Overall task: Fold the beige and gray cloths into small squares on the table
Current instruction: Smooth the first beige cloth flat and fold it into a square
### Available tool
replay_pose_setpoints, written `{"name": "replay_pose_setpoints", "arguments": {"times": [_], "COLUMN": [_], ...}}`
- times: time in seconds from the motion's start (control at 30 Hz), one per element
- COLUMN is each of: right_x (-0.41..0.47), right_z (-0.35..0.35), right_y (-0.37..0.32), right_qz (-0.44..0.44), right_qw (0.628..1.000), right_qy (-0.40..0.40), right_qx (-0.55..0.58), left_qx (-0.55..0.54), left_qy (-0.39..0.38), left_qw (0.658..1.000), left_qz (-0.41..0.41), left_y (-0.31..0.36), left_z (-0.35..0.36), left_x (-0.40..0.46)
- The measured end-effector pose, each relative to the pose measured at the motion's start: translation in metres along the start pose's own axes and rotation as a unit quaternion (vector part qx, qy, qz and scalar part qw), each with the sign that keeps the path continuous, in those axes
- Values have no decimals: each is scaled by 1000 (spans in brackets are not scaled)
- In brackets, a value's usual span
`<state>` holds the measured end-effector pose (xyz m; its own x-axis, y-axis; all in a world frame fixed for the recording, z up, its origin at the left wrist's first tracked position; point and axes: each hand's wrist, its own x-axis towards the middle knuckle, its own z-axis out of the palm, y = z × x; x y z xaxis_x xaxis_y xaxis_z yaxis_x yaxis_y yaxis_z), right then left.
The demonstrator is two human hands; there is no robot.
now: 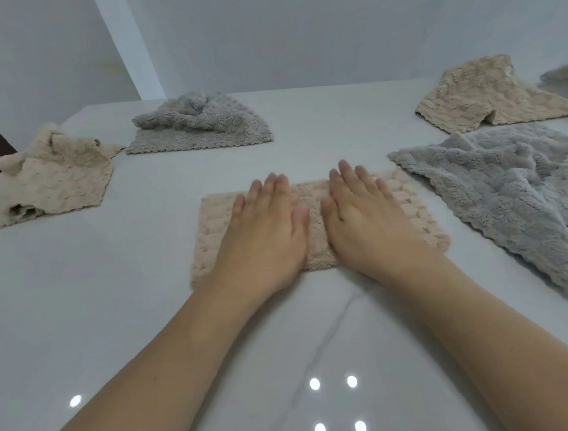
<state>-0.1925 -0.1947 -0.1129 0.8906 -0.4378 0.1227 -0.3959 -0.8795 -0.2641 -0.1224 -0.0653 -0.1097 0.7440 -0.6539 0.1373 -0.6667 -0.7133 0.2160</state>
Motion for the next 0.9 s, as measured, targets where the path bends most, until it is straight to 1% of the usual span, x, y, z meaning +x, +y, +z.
{"name": "replay_pose_setpoints", "arguments": {"times": [0.03,0.1,0.23,0.57,0.77,0.9], "right_x": [0,3,5,5,2,-1], "right_z": [6,12,10,7,0,-7], "right_y": [-1,3,5,9,36,54], "right_qz": [-1,7,4,5,28,46], "right_qw": [1000,999,999,998,996,995], "right_qy": [-18,-30,-36,-62,-67,-76], "right_qx": [-7,-25,-33,-21,-43,-35], "left_qx": [12,34,47,54,44,33], "left_qy": [-35,-58,-47,-56,-86,-95], "left_qw": [999,998,998,997,995,994], "left_qz": [8,6,4,10,-20,-47], "left_y": [2,-2,-2,-7,-46,-73], "left_z": [7,13,14,12,1,-7], "left_x": [-1,0,0,-1,-6,-11]}}
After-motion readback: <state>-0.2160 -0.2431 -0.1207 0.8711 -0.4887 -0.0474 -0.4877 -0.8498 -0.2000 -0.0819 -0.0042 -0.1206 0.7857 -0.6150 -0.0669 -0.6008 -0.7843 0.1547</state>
